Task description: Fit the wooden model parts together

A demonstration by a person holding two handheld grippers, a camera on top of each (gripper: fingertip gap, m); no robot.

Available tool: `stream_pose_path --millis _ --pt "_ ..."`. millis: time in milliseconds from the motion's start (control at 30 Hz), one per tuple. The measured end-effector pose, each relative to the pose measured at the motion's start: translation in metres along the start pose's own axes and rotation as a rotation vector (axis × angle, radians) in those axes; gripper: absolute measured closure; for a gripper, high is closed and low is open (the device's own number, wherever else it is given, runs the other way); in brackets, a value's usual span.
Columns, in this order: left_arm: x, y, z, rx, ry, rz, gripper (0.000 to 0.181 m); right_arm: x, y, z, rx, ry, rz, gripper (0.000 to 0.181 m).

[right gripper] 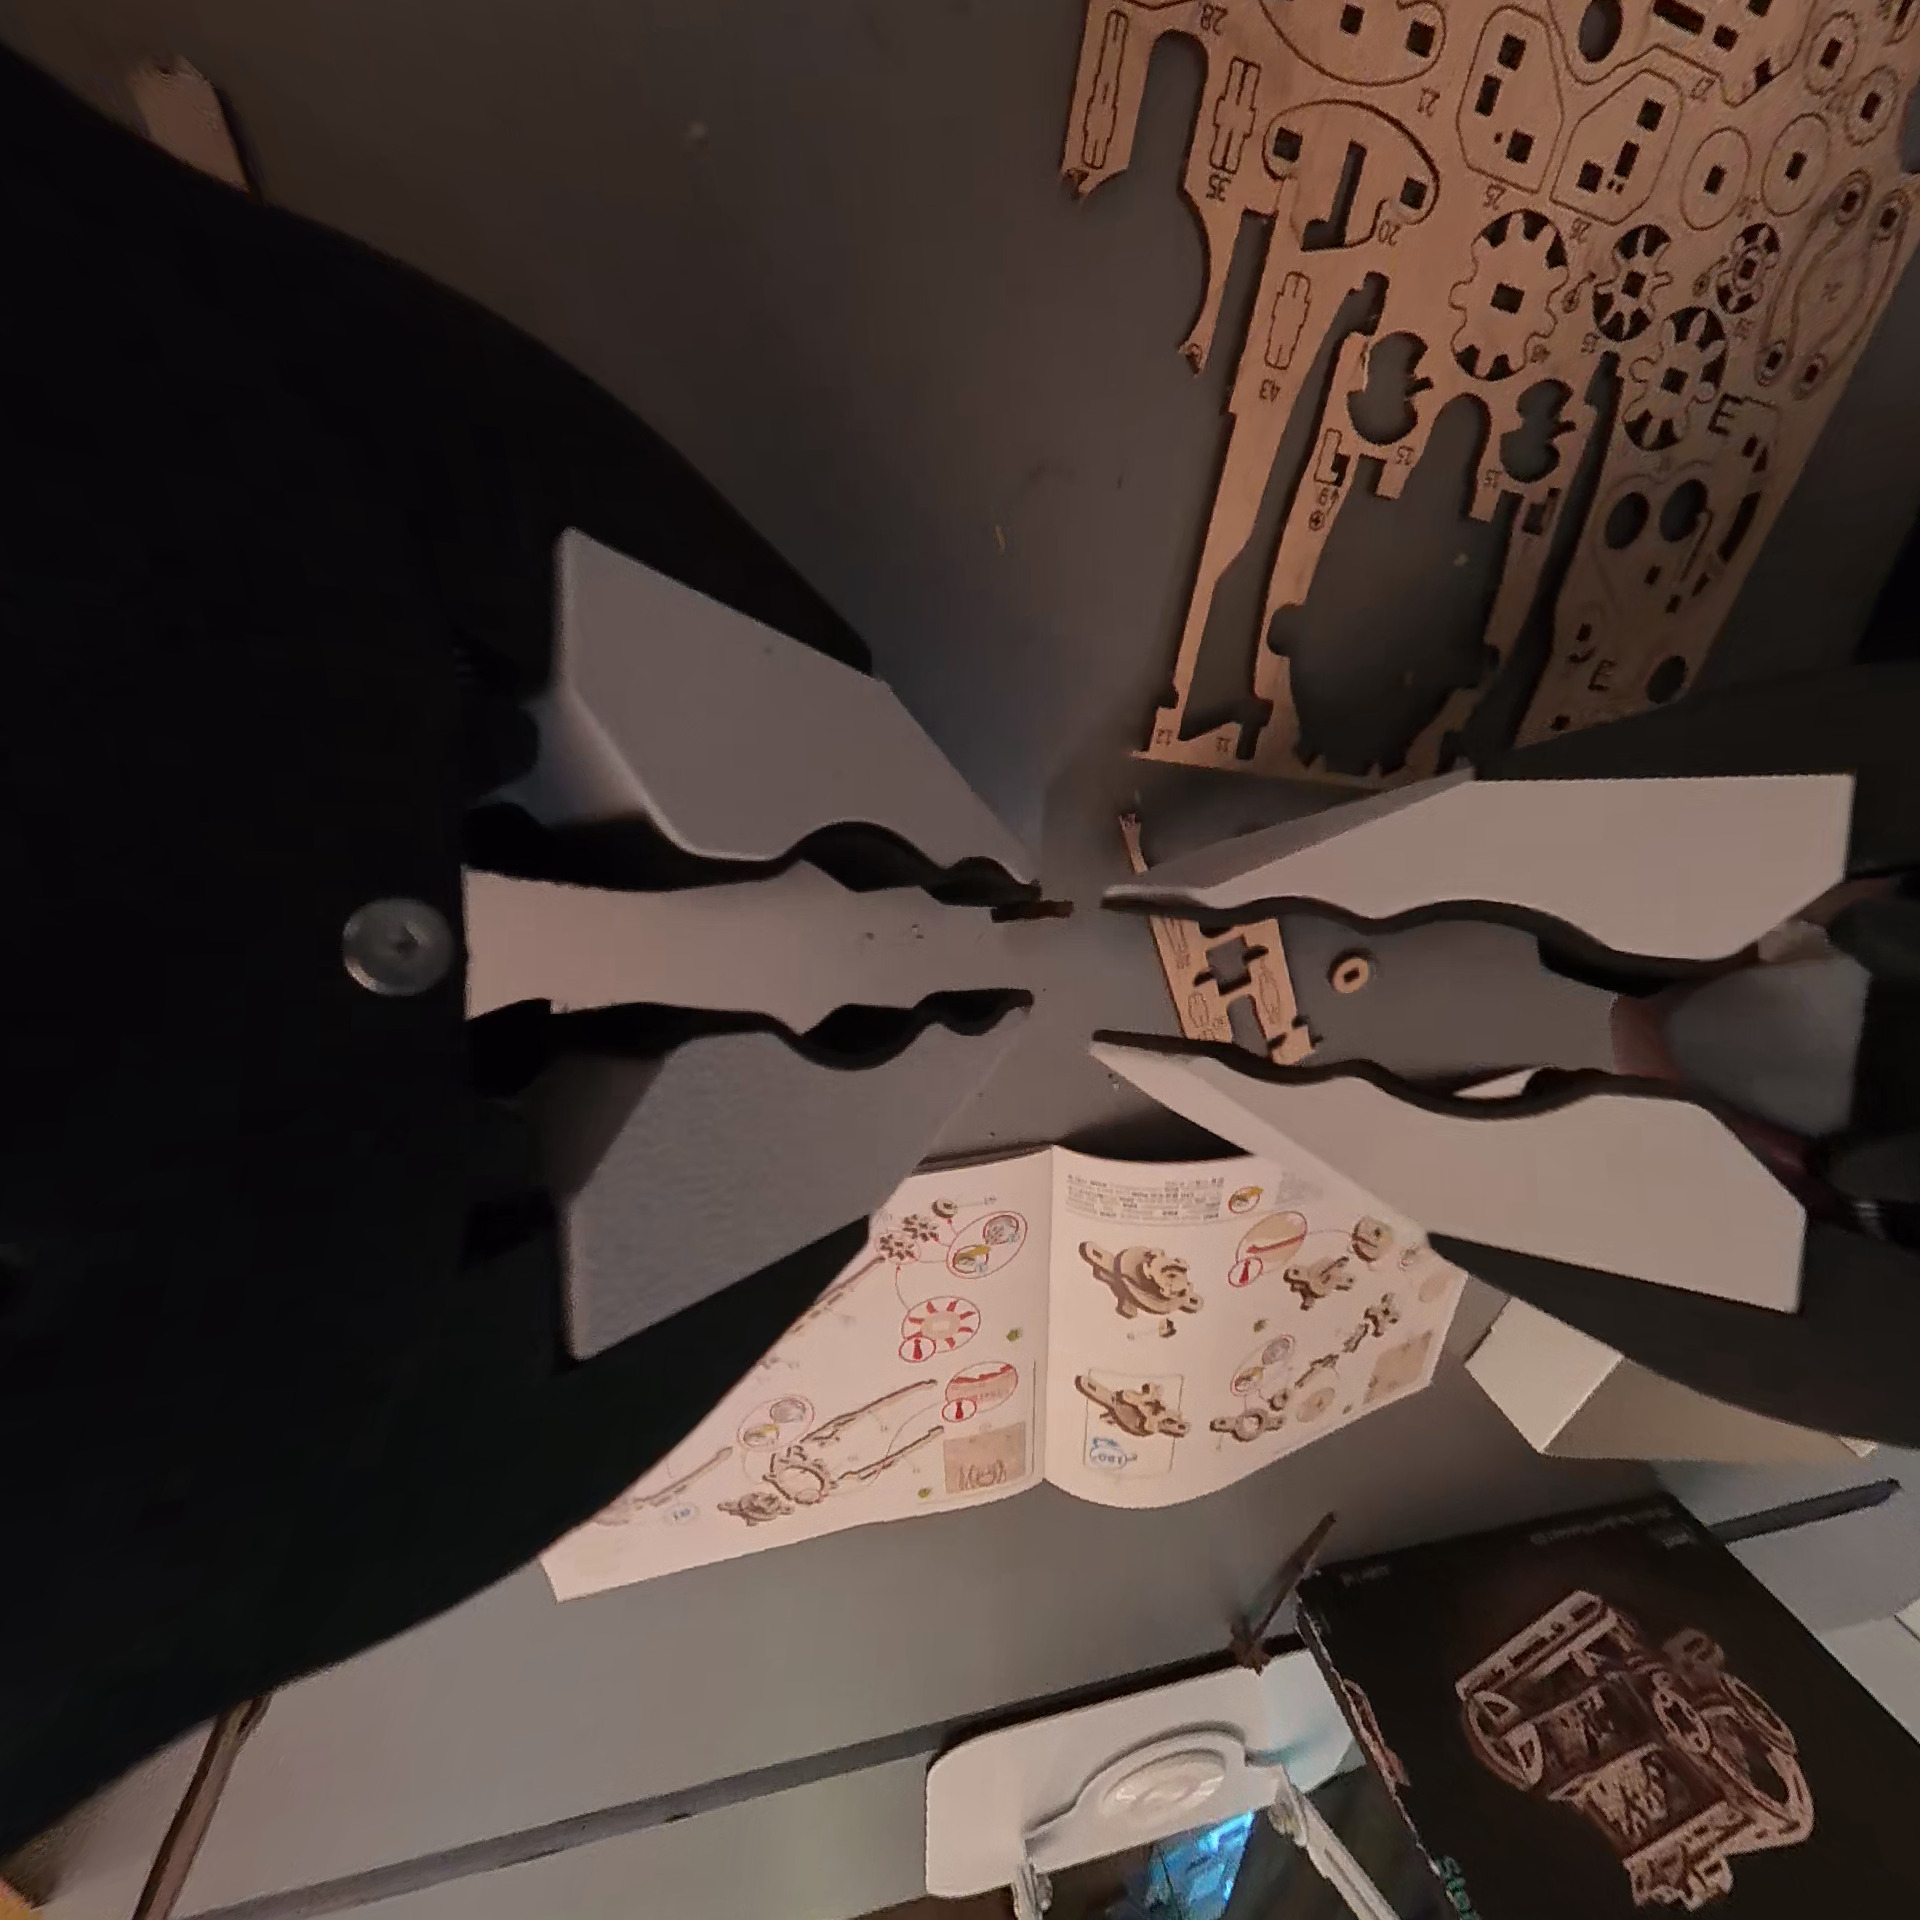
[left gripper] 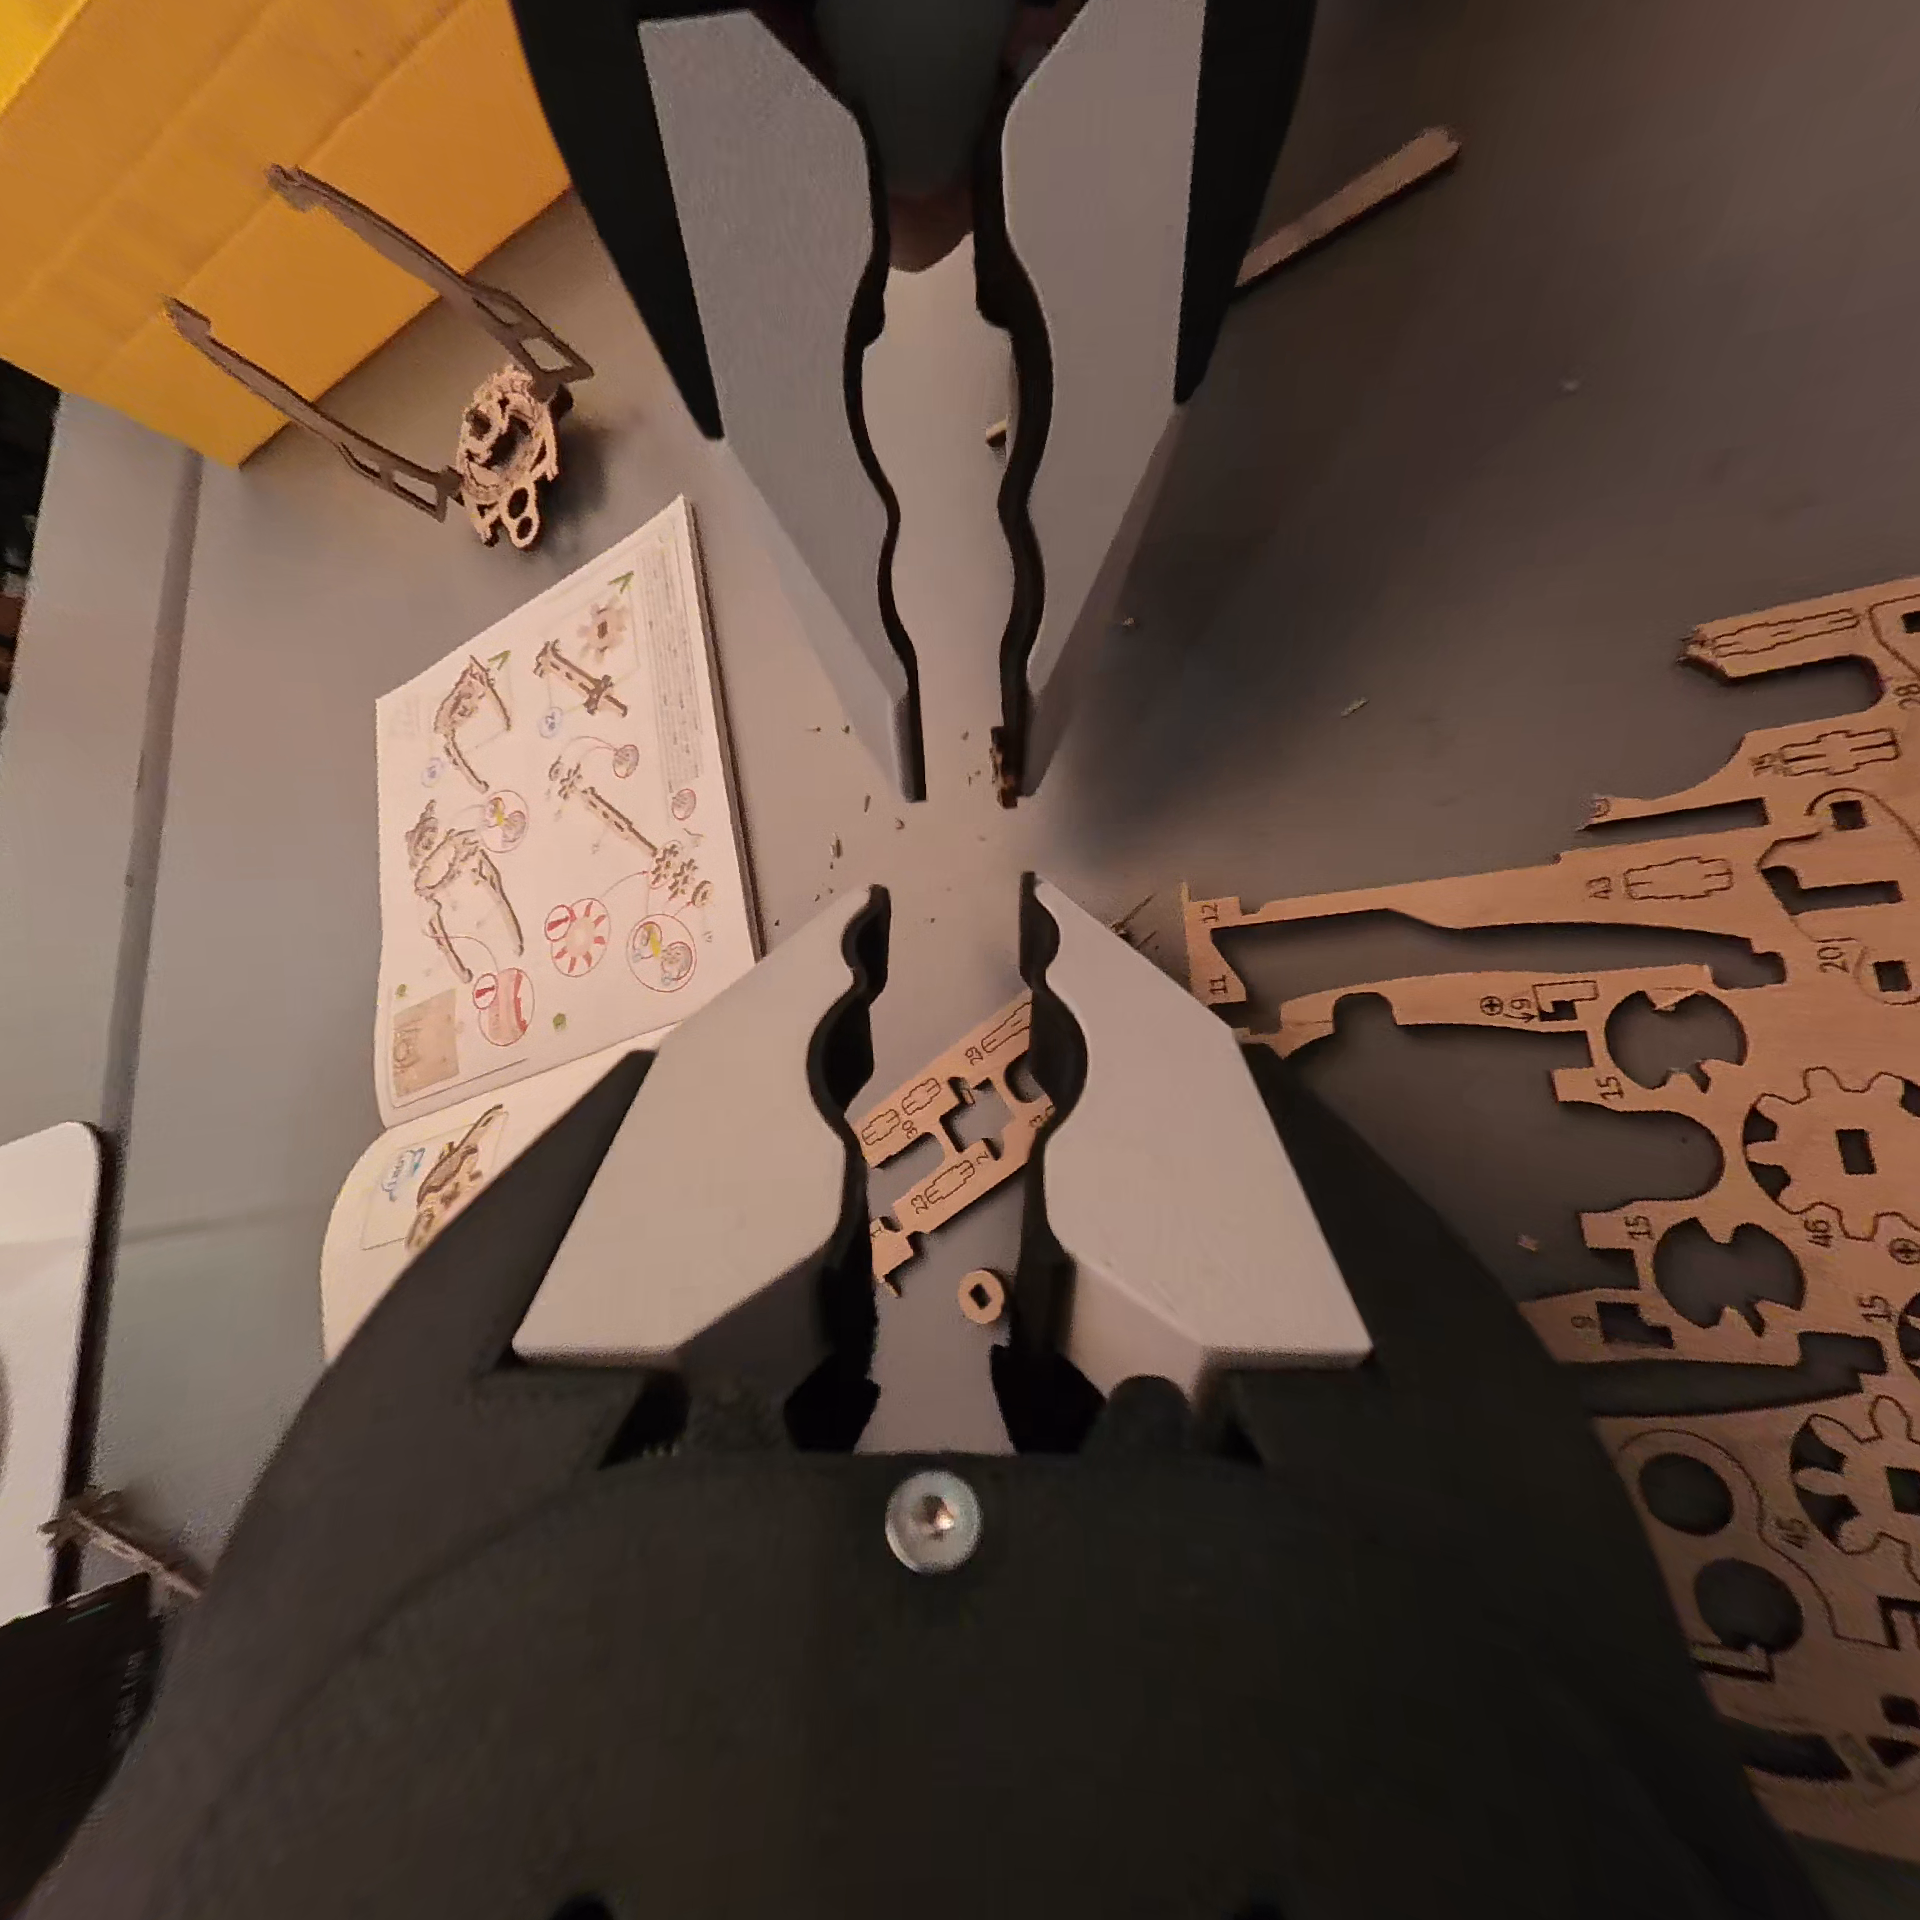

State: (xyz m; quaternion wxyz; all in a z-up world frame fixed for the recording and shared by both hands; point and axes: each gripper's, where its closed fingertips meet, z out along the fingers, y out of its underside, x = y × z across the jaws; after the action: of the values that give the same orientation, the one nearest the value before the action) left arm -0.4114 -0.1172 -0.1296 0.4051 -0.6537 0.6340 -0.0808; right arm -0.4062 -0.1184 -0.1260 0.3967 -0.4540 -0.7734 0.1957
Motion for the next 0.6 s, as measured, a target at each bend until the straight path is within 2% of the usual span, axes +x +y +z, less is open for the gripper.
stream_pose_path --millis 233,367,500,600 --pt "-0.007 -0.003 -0.007 0.055 0.022 -0.064 0.154 -0.001 -0.001 -0.005 0.048 -0.07 0.067 0.161" --pt "-0.001 -0.006 -0.008 0.079 0.073 -0.089 0.155 -0.001 0.007 -0.001 0.015 -0.093 0.099 0.16" --pt "0.01 -0.018 -0.006 0.103 0.085 -0.052 0.155 0.0 -0.01 -0.006 0.093 -0.019 -0.032 0.159" --pt "0.015 -0.027 -0.007 0.132 0.087 -0.032 0.161 0.005 -0.013 -0.007 0.094 0.055 -0.119 0.155"
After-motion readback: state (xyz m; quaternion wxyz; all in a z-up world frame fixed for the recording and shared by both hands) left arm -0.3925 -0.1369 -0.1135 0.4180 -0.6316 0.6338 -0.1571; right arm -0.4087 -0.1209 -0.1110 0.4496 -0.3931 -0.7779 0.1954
